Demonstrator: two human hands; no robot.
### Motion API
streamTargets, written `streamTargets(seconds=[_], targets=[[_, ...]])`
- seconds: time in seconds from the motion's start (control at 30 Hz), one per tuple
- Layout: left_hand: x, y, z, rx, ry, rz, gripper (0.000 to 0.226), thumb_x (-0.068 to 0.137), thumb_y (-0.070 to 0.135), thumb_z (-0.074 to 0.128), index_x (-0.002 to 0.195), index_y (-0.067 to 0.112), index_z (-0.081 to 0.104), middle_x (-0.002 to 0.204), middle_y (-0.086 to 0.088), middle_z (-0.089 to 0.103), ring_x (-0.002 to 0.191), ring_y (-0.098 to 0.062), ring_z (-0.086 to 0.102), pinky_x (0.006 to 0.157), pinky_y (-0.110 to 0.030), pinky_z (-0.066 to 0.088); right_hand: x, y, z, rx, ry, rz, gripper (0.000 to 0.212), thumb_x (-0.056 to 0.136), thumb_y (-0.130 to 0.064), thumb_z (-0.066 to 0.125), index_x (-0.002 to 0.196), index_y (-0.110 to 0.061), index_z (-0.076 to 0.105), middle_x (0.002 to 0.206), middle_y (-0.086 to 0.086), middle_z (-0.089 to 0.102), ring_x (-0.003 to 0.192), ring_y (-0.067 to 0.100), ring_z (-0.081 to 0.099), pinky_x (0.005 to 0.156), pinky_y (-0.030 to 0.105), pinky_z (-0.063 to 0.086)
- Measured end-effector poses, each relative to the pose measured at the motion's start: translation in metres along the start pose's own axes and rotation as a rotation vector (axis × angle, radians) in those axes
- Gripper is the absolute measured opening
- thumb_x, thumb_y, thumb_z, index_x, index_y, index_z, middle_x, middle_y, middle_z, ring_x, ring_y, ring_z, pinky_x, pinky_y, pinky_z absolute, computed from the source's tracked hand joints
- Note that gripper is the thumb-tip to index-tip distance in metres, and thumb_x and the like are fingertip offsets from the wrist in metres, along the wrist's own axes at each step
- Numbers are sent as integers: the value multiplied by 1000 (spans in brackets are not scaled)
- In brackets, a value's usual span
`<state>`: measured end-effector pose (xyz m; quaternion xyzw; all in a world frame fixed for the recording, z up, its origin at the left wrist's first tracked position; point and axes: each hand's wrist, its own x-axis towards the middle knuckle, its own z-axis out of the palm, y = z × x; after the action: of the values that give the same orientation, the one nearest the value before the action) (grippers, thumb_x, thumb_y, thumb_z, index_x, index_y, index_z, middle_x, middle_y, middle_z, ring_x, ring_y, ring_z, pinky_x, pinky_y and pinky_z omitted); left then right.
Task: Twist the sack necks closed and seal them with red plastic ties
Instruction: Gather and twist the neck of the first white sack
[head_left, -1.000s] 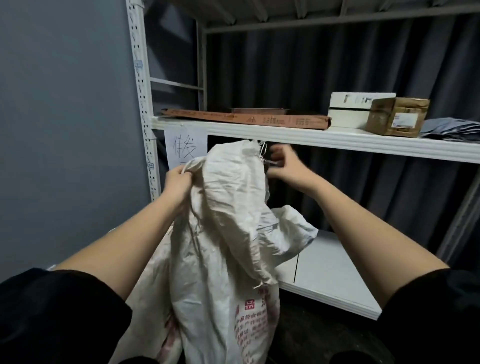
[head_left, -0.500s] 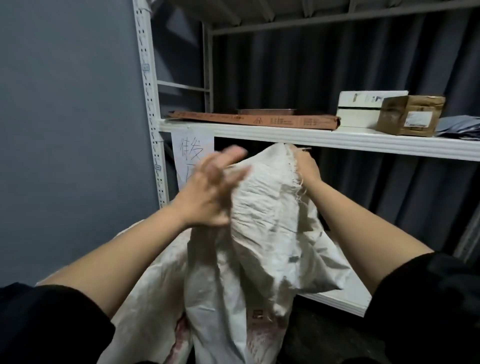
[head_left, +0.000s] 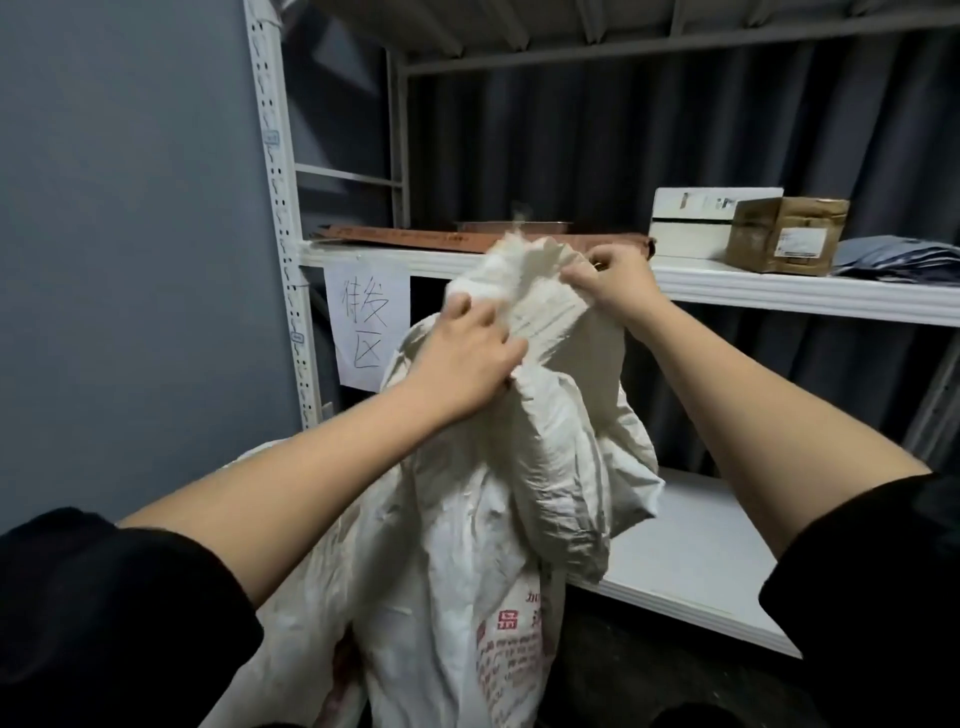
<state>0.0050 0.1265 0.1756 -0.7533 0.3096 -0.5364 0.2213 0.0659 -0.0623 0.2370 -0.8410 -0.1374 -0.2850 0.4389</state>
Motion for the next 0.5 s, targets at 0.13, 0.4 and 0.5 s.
streamTargets(seconds=[0.13, 0.4, 0.5], targets=[[19, -9, -3, -81, 83, -150, 10, 78, 20, 48, 77, 20, 58, 145, -14, 45, 137, -35, 36, 111, -54, 17, -7, -23, 3, 132, -204, -160, 27, 87, -25, 63, 75, -1, 66, 66, 1, 51, 62, 5, 41, 56, 24, 31], [34, -33, -5, 94, -406, -266, 29, 87, 28, 50, 110, 23, 66, 112, -6, 59, 110, -29, 49, 98, -39, 26, -27, -15, 11, 474, -319, 22, 13, 87, -12, 58, 96, -18, 65, 91, 3, 67, 78, 10, 60, 72, 21, 43], [31, -41, -6, 9, -458, -403, 31, 87, 26, 49, 111, 16, 66, 110, -9, 62, 110, -30, 50, 104, -40, 24, -42, 22, 23, 188, -388, 57, 47, 77, -28, 77, 109, -14, 46, 108, 4, 58, 96, 12, 55, 81, 23, 45]])
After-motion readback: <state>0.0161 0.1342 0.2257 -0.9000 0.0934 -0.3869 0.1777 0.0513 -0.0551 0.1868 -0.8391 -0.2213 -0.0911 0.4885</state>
